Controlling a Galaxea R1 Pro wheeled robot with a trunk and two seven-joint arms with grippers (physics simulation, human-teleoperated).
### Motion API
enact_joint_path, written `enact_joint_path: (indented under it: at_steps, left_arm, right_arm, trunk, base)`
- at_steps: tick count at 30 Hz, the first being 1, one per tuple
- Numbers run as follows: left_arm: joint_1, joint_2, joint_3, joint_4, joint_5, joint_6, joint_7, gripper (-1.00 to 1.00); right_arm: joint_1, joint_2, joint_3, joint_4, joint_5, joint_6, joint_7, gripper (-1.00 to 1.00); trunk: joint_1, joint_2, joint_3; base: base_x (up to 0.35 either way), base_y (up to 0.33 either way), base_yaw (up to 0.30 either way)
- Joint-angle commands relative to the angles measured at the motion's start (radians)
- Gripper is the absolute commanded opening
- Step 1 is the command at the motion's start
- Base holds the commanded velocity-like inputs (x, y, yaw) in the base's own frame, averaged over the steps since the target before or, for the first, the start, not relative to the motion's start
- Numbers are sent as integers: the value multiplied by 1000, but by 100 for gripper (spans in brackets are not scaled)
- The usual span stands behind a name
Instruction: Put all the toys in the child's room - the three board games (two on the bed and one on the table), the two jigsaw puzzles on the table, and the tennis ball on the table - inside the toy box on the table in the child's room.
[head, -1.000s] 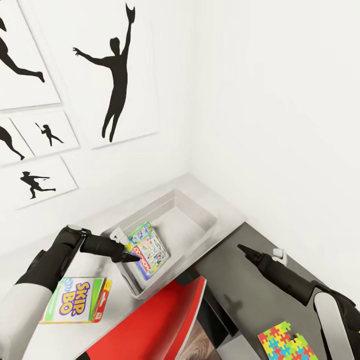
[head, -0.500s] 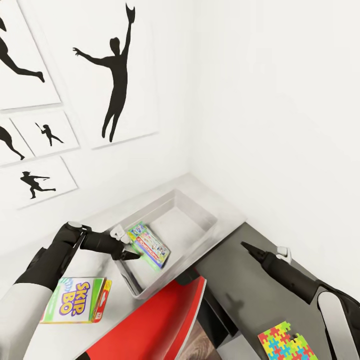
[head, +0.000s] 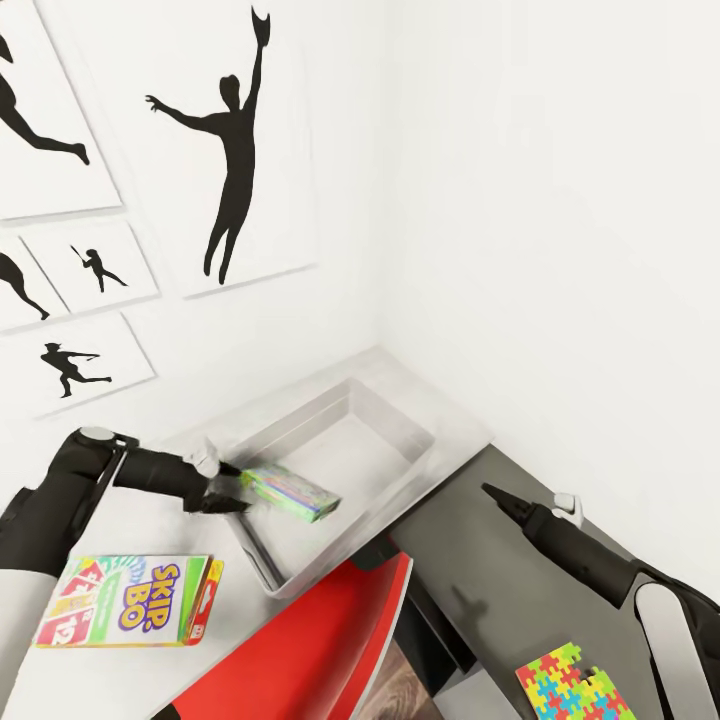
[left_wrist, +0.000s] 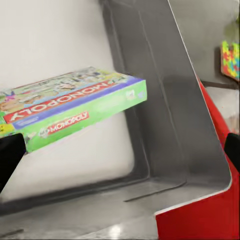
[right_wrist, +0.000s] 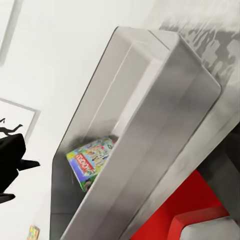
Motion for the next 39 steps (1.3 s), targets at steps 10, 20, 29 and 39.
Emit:
enact_joint_path:
  at_steps: [10,20,29,39]
  left_arm:
    - [1,84,145,-10,2,6,-28,100]
    - [10,88,398,36,2,14,-28,100]
    - [37,82,636,257,3,33,-28,100]
    - [46,76,741,395,6,39,-28,100]
  right_arm:
    - [-1,0,-1,0,2,6,4,100]
    - [-1,0,-1,0,1,6,4,100]
    - [-1,1,-1,0,0,4,4,100]
    - [-1,6,8,-2,-1,-38,5,100]
  trunk:
    - [1,-2,-2]
    - [1,-2,-2]
    - [1,-2,-2]
    - [1,-2,6]
  base:
    - [0,0,0]
    - [0,0,0]
    - [0,0,0]
    - [-11,0,0]
